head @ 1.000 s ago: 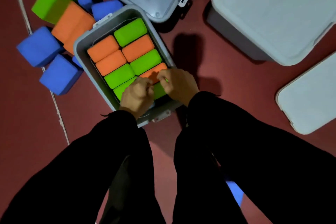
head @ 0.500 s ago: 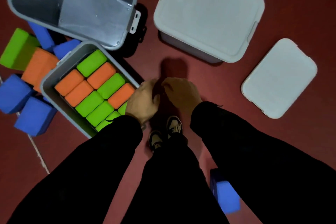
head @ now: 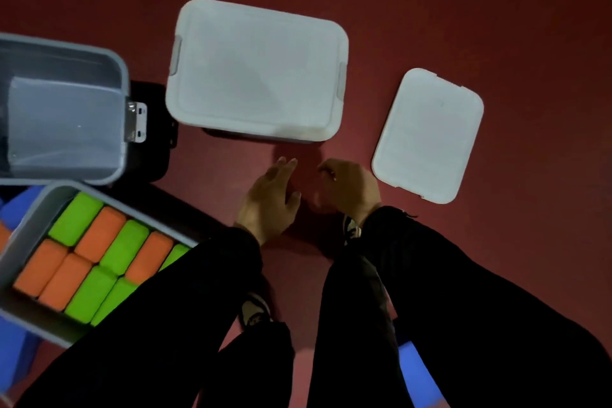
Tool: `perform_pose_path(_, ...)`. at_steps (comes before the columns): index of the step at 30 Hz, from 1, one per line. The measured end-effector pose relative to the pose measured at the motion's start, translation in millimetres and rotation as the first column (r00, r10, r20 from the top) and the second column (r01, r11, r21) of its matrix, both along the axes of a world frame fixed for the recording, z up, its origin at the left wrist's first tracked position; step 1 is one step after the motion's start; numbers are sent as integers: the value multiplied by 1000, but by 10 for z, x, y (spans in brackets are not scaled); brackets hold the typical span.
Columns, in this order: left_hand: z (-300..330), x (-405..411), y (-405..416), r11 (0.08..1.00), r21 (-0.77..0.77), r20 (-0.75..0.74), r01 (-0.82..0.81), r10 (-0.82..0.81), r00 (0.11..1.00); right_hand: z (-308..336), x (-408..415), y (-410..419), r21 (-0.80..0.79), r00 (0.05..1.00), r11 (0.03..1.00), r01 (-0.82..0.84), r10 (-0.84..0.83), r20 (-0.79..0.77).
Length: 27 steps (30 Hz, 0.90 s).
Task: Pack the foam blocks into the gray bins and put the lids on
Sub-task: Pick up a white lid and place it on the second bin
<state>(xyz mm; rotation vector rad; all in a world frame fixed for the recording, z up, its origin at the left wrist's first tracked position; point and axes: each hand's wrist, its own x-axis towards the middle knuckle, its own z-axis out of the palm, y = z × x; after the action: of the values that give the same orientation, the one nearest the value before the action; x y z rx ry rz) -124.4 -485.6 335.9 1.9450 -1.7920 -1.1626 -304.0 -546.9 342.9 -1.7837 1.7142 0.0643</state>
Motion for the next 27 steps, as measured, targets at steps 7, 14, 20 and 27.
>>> perform_pose_path(7, -479, -1656, -874, 982, 166, 4, 90, -92, 996, -510, -1671, -545, 64, 962, 963, 263, -266, 58)
perform_pose_path(14, -1730, -2794, -1407, 953, 234, 73, 190, -212, 975, -1767, -3141, -712, 148, 918, 906, 396, -390, -69)
perform_pose_path(20, -3205, -3249, -1754, 946, 213, 105, 242, -269, 957, -3239, -3969, -708, 104, 800, 795, 598, -586, -129)
perform_pose_path(27, -4479, -3547, -2074, 977, 170, 242, 125, -164, 956, -4689, -4695, -705, -76, 639, 670, 739, -732, -235)
